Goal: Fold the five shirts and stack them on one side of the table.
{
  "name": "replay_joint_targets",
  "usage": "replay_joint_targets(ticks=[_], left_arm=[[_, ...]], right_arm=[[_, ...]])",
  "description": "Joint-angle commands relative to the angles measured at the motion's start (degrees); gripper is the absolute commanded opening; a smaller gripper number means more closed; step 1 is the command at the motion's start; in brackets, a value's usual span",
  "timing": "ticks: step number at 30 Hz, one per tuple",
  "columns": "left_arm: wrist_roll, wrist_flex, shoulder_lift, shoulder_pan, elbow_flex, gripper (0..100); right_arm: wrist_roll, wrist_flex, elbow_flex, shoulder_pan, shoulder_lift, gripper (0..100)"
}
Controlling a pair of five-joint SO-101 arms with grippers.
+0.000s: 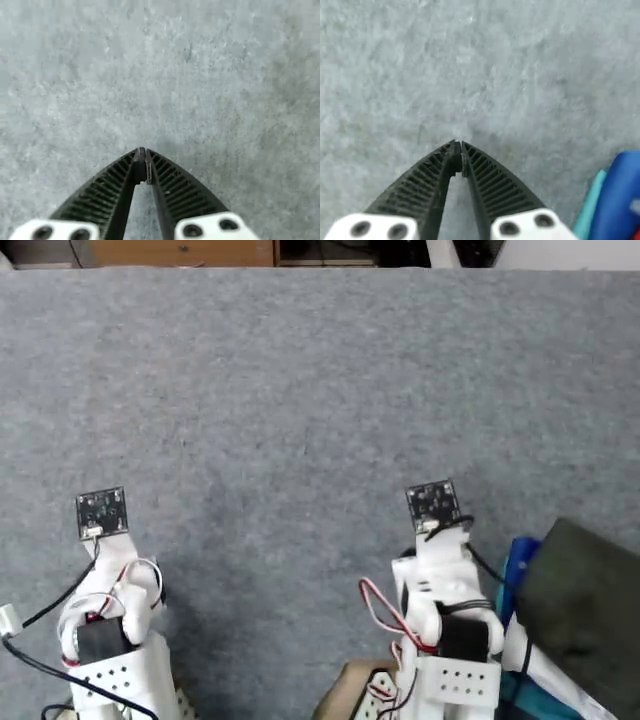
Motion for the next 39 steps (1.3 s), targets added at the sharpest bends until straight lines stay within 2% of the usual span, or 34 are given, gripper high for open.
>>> replay_joint_targets(ticks=[1, 39], left_arm=[[-0.4, 0.6, 0.2, -0.2, 0.7, 2], [-0.3, 0.6, 0.2, -0.2, 0.7, 2]], right_arm=[[0.0, 1.4, 0.1, -0.3, -5.8, 0.5], [0.1, 1.4, 0.3, -0.1, -3.7, 0.5]])
